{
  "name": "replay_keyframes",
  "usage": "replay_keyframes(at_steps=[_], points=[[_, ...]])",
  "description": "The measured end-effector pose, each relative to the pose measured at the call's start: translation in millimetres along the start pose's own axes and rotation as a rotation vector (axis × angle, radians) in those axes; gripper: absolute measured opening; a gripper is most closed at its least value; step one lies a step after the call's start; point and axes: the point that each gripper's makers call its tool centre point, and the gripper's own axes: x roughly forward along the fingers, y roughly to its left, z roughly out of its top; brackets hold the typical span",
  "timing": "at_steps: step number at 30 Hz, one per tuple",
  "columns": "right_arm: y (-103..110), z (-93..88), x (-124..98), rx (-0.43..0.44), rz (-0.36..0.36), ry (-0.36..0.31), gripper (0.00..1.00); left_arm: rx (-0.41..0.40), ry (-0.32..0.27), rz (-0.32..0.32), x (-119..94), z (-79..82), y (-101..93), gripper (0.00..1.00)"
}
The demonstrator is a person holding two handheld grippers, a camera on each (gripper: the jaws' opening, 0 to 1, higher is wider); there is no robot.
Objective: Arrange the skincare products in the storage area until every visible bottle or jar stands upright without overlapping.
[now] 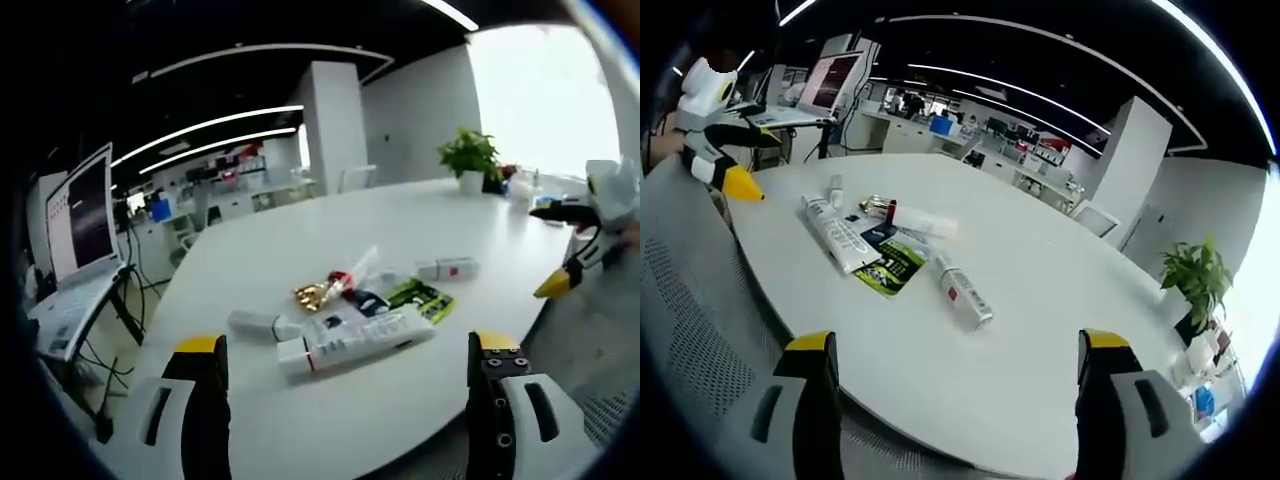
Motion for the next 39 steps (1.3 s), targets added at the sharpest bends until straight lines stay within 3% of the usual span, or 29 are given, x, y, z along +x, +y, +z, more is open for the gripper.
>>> replay_keyframes(at_steps=[10, 19, 30, 34, 39], points=[[0, -1.8, -1, -0.021, 0.001, 0.019, 1.00, -0.009, -0.008, -0.023, 0, 1.1, -3.8, 0.97], [10, -0.8, 3, -0.138, 0.048, 0.071, 1.00, -0.010, -0.017, -0.013, 0, 2.1, -1.3, 0.97], [13, 36.5, 15, -0.197, 0.126, 0.011, 1.00, -0.011, -0.015, -0.020, -1, 1.8, -2.4, 0.97], [13, 43.5, 22, -0.290, 0.159, 0.015, 1.00, -0.012, -0.017, -0.021, -1, 2.1, -2.2, 0.97], [12, 55.8, 28, -0.307, 0.198, 0.003, 1.00, -0.015, -0.025, -0.020, 0, 3.2, -1.6, 0.97]])
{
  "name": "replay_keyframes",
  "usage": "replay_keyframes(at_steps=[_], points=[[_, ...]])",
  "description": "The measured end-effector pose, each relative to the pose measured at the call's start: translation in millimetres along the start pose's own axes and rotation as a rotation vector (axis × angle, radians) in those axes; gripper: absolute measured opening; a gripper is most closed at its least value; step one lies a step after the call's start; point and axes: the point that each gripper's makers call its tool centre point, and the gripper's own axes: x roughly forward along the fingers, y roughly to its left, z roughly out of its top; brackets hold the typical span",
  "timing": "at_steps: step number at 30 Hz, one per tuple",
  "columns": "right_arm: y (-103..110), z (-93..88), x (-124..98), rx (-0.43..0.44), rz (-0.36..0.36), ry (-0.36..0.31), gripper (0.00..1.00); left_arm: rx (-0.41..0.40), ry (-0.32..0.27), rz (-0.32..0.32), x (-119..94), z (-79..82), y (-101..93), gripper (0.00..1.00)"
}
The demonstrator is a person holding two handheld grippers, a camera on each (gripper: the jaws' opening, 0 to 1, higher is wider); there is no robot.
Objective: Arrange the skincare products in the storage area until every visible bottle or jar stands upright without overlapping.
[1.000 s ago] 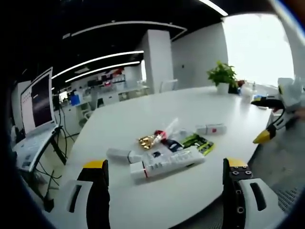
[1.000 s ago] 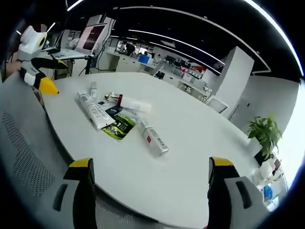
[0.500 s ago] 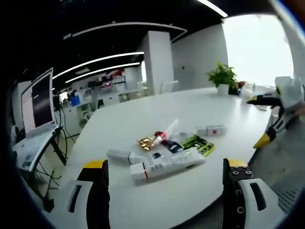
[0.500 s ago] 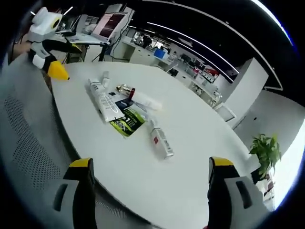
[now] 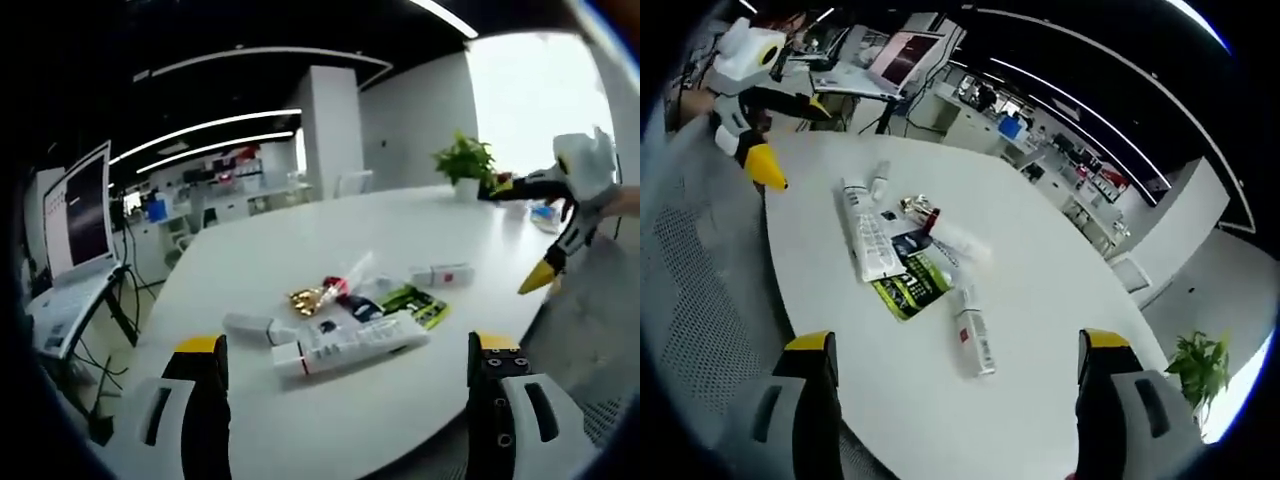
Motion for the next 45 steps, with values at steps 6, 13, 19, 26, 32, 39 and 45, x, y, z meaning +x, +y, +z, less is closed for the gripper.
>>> replay_keyframes(at_steps=[6, 13, 19, 26, 32, 39, 45], points=[[-10, 12.9, 9, -0.069, 0.044, -0.011, 1.00, -0.002, -0.012, 0.008, 0, 1.6, 1.6, 0.97], [-18, 21.7, 17, -0.160, 0.091, -0.011, 1.00, -0.003, -0.014, 0.013, -1, 2.0, 2.1, 0.97], [-24, 32.6, 23, -0.194, 0.133, -0.026, 1.00, -0.005, -0.014, 0.011, -1, 2.0, 1.6, 0.97], [-30, 41.6, 34, -0.256, 0.177, -0.029, 1.00, -0.005, -0.013, 0.008, -1, 1.8, 1.2, 0.97], [-38, 47.5, 48, -0.299, 0.201, -0.017, 1.00, -0.005, -0.014, 0.011, -2, 2.1, 1.7, 0.97], [-45, 55.1, 68, -0.350, 0.239, -0.008, 1.00, -0.005, -0.014, 0.015, -2, 2.1, 2.4, 0.97], [-44, 52.1, 85, -0.367, 0.270, 0.012, 1.00, -0.005, -0.016, 0.027, -2, 2.5, 4.8, 0.97]])
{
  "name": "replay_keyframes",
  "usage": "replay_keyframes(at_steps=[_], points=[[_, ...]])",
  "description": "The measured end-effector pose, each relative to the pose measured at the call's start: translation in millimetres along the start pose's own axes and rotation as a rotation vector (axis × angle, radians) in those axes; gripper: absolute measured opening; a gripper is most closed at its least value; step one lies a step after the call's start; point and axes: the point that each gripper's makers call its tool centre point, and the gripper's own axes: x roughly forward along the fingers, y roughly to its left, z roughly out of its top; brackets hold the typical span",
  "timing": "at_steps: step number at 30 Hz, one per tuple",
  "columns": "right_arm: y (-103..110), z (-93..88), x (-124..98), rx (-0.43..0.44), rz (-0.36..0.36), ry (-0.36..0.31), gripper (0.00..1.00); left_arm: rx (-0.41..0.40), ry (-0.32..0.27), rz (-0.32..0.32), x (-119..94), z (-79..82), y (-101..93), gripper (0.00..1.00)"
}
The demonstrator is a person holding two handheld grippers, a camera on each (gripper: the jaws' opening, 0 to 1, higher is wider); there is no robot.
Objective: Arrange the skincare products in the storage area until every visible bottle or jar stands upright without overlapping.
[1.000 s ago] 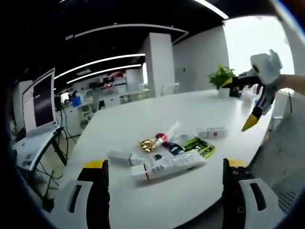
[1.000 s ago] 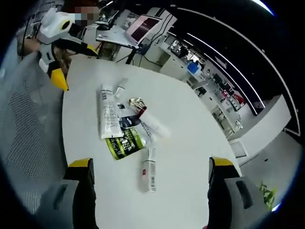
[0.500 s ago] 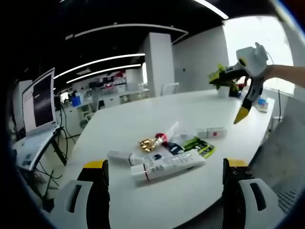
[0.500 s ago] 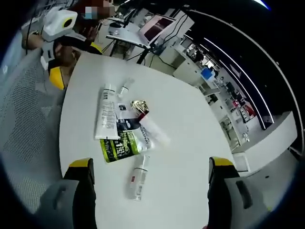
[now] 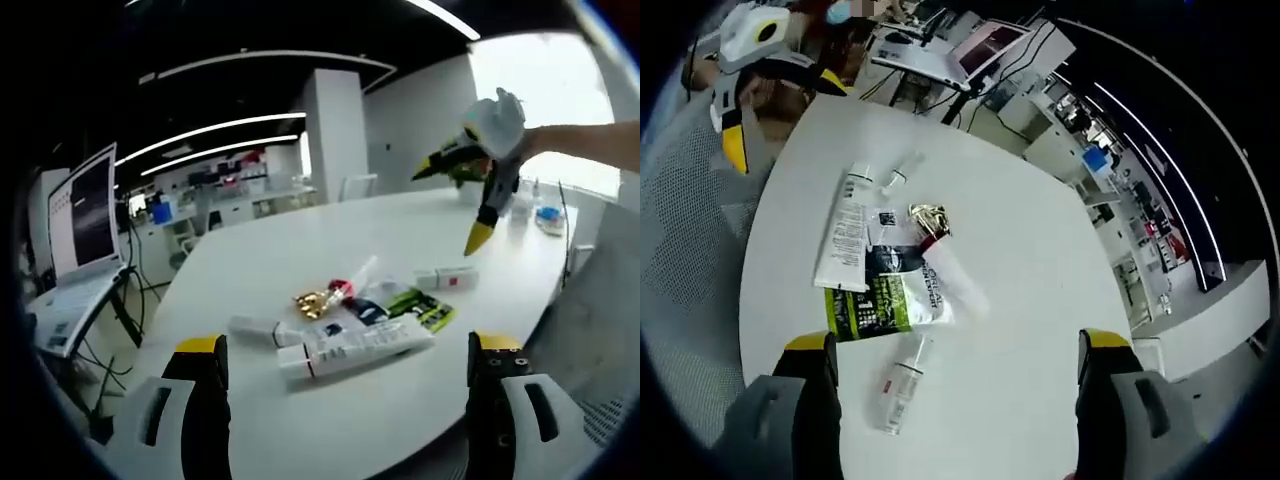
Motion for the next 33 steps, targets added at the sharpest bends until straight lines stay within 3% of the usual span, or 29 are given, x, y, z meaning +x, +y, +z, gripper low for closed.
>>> replay_keyframes(at_steps=[13, 17, 33], points=[[-2, -12.7, 29, -0.033, 0.084, 0.052, 1.00, -0.001, 0.011, -0.006, 1, -1.8, -1.0, 0.97], [-3, -11.5, 37, -0.022, 0.113, 0.037, 0.99, 0.001, 0.012, -0.006, 1, -1.9, -1.0, 0.97], [-7, 0.1, 74, -0.125, 0.220, 0.033, 0.99, 0.000, 0.022, 0.001, 2, -4.2, 1.0, 0.97]])
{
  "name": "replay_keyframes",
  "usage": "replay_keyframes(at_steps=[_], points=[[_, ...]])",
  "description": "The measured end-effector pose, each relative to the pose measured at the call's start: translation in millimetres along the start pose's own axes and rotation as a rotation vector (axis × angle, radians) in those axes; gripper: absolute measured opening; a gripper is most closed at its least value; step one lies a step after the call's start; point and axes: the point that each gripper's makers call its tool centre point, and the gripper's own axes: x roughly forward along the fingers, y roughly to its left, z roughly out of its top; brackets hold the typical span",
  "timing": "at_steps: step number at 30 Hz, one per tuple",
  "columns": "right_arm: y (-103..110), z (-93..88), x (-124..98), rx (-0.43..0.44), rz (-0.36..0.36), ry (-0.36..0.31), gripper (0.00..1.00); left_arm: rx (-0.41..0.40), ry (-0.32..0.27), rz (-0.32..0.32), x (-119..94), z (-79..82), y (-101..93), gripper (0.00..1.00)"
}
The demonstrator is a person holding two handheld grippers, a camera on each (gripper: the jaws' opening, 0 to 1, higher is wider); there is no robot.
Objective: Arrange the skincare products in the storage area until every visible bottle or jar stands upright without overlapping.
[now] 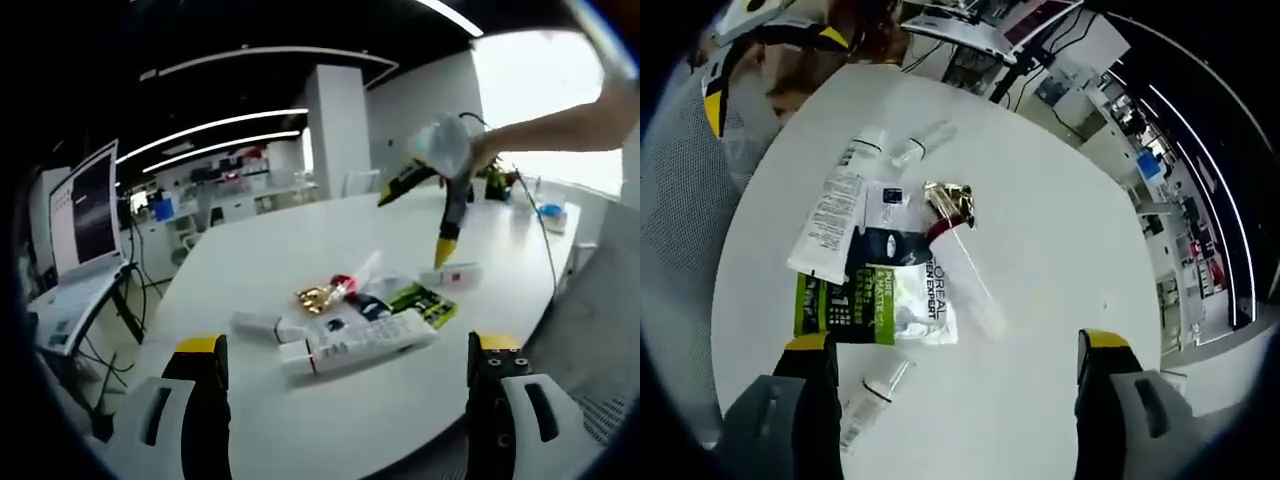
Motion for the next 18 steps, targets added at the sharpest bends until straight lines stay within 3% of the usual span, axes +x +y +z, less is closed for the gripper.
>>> replay_keyframes(at_steps=[3, 6, 18], points=[[-8, -0.4, 9, -0.015, 0.010, 0.006, 0.91, -0.002, 0.000, -0.003, 0, -0.2, -0.4, 0.97], [-10, 2.7, 14, -0.031, 0.014, -0.005, 0.96, -0.002, 0.001, -0.003, 0, -0.5, -0.2, 0.97], [-20, -2.6, 40, -0.053, 0.094, 0.014, 0.94, -0.003, 0.012, -0.004, 1, -3.2, 0.5, 0.97]])
